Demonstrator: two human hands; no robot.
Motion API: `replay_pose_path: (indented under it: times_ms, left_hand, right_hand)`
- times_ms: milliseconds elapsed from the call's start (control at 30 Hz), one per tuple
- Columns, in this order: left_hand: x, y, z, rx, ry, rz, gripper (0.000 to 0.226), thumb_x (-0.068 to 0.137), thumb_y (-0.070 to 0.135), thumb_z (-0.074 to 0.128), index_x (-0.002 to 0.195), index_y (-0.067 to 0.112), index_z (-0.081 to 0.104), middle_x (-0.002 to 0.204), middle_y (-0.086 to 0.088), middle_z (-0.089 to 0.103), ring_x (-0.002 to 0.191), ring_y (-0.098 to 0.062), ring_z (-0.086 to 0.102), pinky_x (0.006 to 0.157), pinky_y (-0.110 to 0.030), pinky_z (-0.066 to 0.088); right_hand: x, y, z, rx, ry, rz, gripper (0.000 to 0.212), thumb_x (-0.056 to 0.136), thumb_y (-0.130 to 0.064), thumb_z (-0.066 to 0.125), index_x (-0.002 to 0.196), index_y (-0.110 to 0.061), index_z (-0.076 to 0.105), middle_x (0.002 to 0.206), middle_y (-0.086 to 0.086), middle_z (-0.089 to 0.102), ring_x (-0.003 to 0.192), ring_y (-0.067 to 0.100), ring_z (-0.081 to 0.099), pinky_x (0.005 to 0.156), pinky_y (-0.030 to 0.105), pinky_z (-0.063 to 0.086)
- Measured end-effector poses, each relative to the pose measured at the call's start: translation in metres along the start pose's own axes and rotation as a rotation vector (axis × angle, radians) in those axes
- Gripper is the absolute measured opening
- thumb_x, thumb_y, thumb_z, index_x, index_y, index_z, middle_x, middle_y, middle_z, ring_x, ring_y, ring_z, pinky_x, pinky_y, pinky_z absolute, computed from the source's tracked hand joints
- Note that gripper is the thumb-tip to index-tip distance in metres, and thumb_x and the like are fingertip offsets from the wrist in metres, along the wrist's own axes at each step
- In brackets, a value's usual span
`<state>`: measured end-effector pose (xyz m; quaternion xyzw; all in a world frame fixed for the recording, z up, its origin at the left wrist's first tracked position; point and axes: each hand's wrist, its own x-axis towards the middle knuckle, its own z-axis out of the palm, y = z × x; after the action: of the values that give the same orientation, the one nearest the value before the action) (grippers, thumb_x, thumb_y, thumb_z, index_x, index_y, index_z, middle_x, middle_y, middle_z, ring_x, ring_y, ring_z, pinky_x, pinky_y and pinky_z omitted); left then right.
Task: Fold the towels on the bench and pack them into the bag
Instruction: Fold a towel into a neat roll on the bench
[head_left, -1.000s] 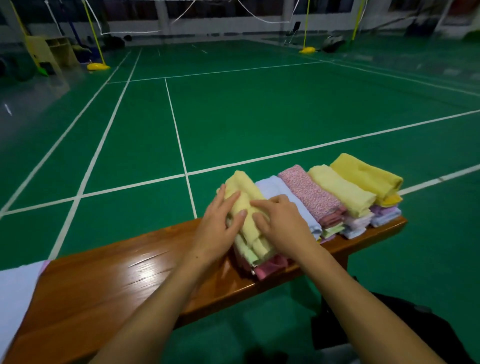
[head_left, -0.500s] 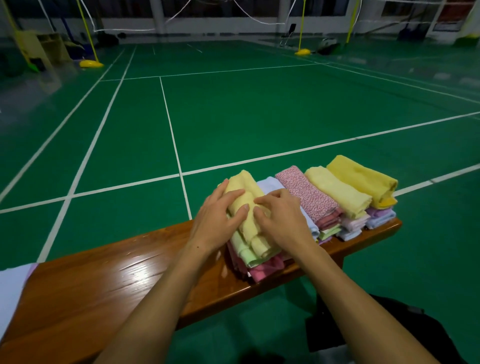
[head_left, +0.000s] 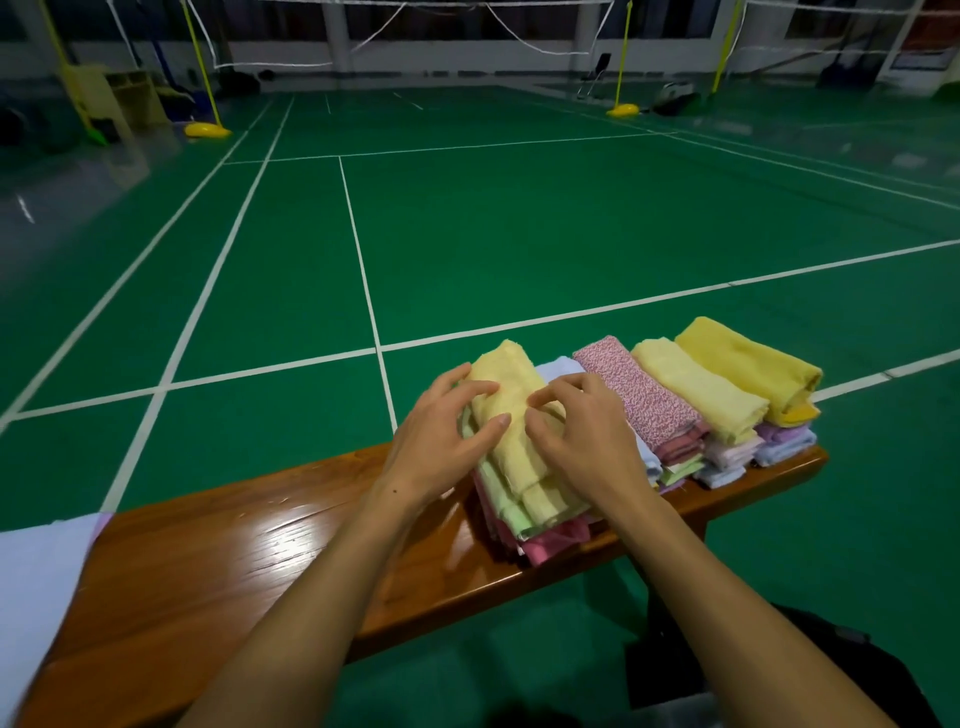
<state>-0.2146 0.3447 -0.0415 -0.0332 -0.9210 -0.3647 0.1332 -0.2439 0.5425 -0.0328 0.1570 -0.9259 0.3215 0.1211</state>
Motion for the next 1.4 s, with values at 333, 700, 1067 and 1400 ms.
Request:
replay_pose_path:
  times_ms: [333,700,1067,1400]
  left_hand:
    - [-0.022,-0.015,-0.048,0.039,0.074,0.095,0.043,0.095,0.063,0.058,0.130,0.039,0.065,0.138,0.021,0.059,0.119,-0.002,0.059,0.099,-0.049,0.055]
    - [-0.134,-0.098,-0.182,0.389,0.048,-0.022,0.034,0.096,0.061,0.052,0.120,0.041,0.064,0.106,0.030,0.069,0.094,0.007,0.066,0.077,-0.037,0.060]
    - [-0.256,-0.182,-0.295,0.579,0.050,-0.466,0.024,0.100,0.057,0.060,0.117,0.042,0.064,0.108,0.027,0.069,0.093,0.001,0.067,0.078,-0.030,0.055]
    - [-0.328,-0.241,-0.347,0.752,0.007,-0.912,0.048,0.097,0.058,0.064,0.137,0.033,0.057,0.134,0.006,0.063,0.114,-0.021,0.063,0.082,-0.035,0.051]
  right_hand:
    - [0.001,-0.020,0.002,-0.040,0.157,-0.194,0.022,0.097,-0.034,0.067,0.114,-0.020,0.071,0.119,-0.001,0.059,0.114,0.023,0.052,0.091,0.038,0.046]
    - [-0.031,-0.117,0.088,0.214,-0.019,-0.552,0.024,0.100,-0.033,0.061,0.120,-0.020,0.063,0.116,-0.006,0.059,0.104,0.015,0.060,0.087,0.036,0.054]
    - [-0.117,-0.246,0.227,0.264,-0.475,-0.593,0.026,0.103,-0.051,0.049,0.118,-0.032,0.059,0.111,-0.020,0.054,0.096,0.003,0.059,0.084,0.035,0.054]
    - [-0.133,-0.347,0.295,0.122,-0.665,-0.080,0.036,0.098,-0.044,0.058,0.075,-0.017,0.066,0.065,0.001,0.066,0.061,0.020,0.065,0.052,0.027,0.042]
